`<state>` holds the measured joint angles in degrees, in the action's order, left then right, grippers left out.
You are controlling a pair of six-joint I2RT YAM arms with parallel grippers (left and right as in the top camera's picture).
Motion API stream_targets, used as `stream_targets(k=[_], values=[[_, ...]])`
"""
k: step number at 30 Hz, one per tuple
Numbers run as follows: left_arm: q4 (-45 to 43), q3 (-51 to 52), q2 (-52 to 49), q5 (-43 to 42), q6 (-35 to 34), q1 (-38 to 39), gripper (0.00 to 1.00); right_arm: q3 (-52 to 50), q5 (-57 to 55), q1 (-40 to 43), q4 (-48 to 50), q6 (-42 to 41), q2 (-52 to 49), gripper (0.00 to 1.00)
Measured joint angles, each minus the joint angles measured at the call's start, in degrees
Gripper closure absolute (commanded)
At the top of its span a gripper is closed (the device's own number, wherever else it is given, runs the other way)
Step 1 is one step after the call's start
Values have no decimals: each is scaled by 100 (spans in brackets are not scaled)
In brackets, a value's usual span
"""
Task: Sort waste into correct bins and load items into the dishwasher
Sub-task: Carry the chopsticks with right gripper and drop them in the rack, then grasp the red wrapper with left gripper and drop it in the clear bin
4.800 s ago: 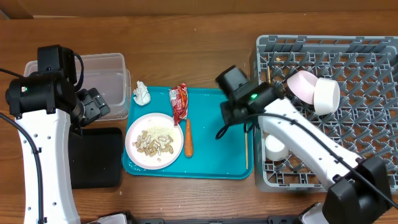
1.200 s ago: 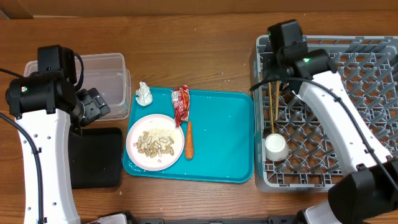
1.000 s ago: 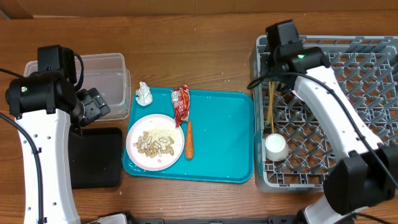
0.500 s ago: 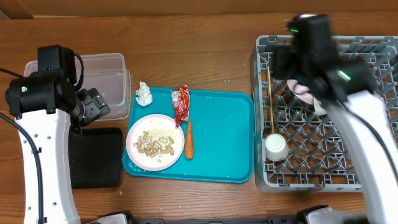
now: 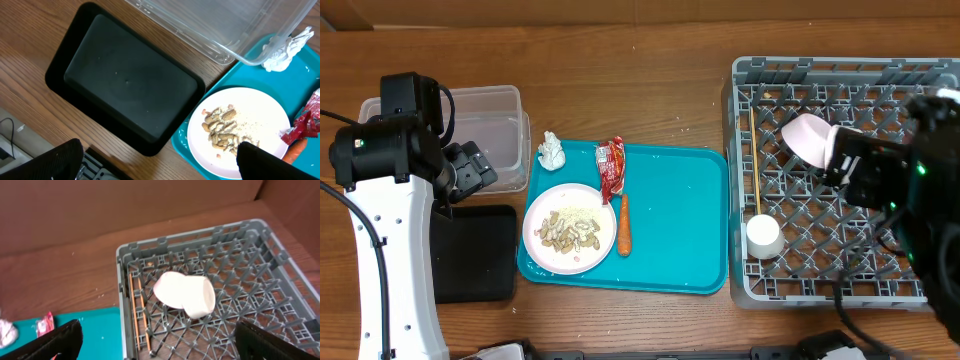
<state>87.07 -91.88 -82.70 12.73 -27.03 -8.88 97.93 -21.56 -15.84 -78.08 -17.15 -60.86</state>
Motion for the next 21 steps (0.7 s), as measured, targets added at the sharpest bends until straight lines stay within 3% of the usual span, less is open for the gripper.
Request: stream_targets(k=[8, 11, 14, 21], values=[[-286, 0, 0, -118, -2, 0, 0, 0, -184, 0, 0, -87, 66, 0], [-304, 0, 0, -492, -2, 0, 0, 0, -184, -2, 0, -85, 2, 0], [-450, 0, 0, -1016, 63, 0, 7, 0, -186, -2, 4, -85, -28, 0], [-763, 0, 0, -2177, 857, 503, 12, 0, -197, 0, 0, -85, -42, 0]])
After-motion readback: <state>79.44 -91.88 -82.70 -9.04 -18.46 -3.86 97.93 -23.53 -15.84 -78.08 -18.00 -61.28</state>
